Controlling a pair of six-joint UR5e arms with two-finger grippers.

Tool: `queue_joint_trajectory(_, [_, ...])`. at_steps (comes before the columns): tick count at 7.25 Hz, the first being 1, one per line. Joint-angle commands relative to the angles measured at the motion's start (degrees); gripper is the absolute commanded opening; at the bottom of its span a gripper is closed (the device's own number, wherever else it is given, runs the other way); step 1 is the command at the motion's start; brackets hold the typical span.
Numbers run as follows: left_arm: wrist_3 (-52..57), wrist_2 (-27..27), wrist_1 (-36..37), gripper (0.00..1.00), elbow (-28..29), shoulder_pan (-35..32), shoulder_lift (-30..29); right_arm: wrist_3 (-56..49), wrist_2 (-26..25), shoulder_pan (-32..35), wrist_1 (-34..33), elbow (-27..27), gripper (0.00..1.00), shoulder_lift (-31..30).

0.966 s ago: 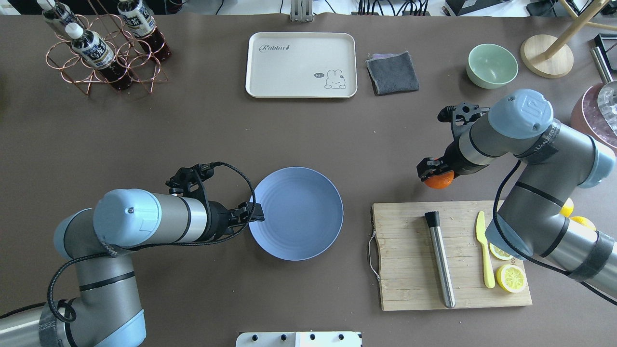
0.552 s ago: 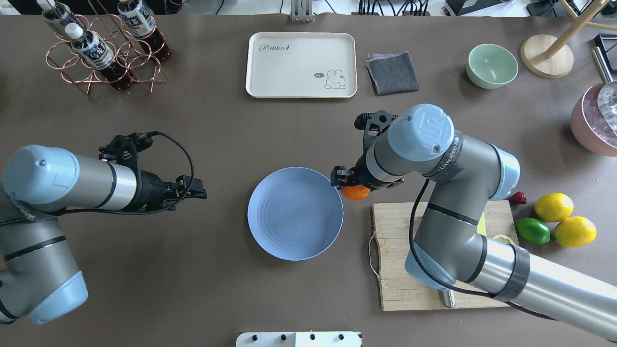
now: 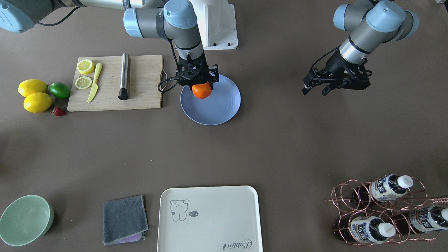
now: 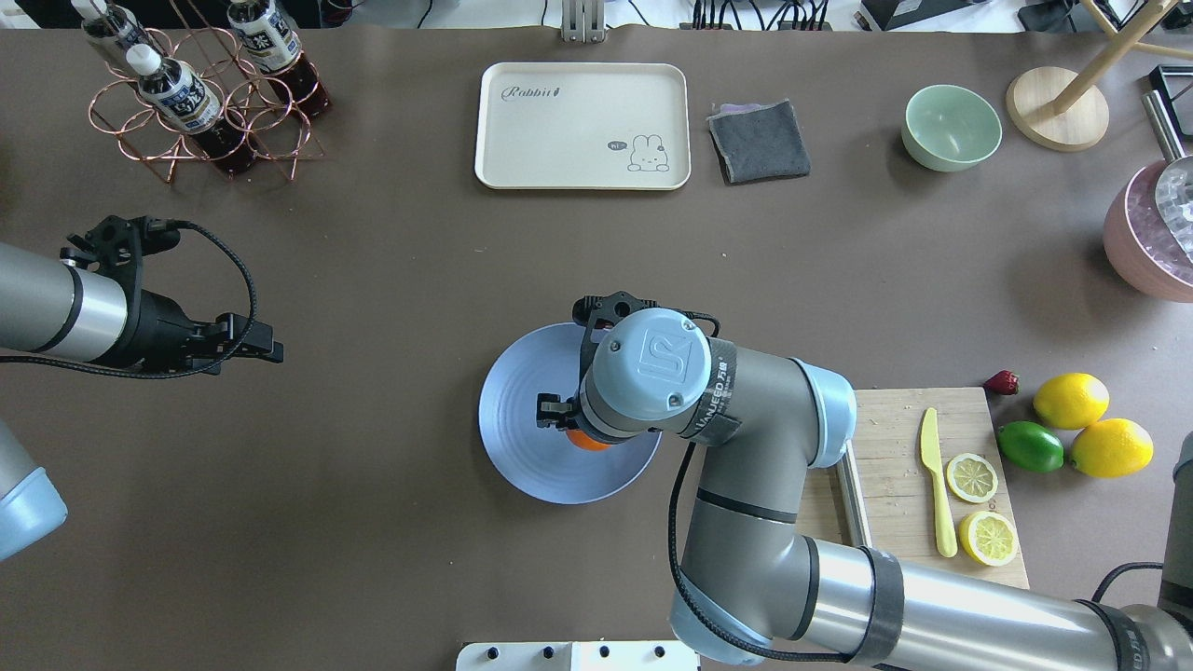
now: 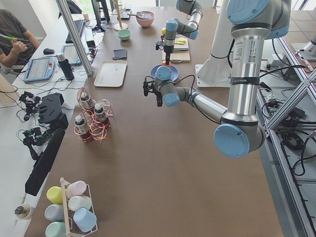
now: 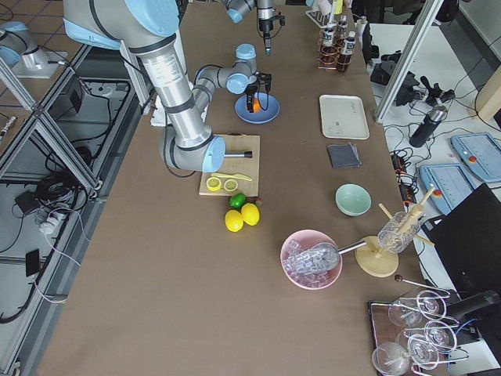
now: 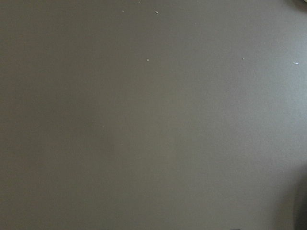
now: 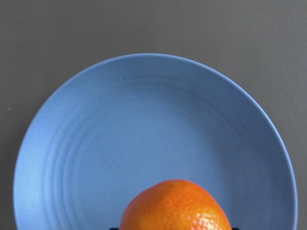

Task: Pick orange to plate
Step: 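Carry the orange over the blue plate with the right gripper while the left withdraws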

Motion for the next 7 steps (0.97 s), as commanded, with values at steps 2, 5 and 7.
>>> queue_joint_trajectory(2, [0.09,-0.05,-0.02,0.92,0.01,-0.14,0.08,-0.15,-0.87,-0.45,0.21,-2.72,0.0,1.81])
queue_joint_trajectory(5, [0.18,-0.05,-0.02,0.94,0.36,-0.14,0.0,-0.16,-1.14,-0.63,0.29,-6.14,0.0,4.27])
queue_joint_trajectory(7, [0.09,-0.22,0.16,0.96,1.67,0.38,-1.31,0.19,-2.97,-0.8,0.38,-6.15,1.0,4.36])
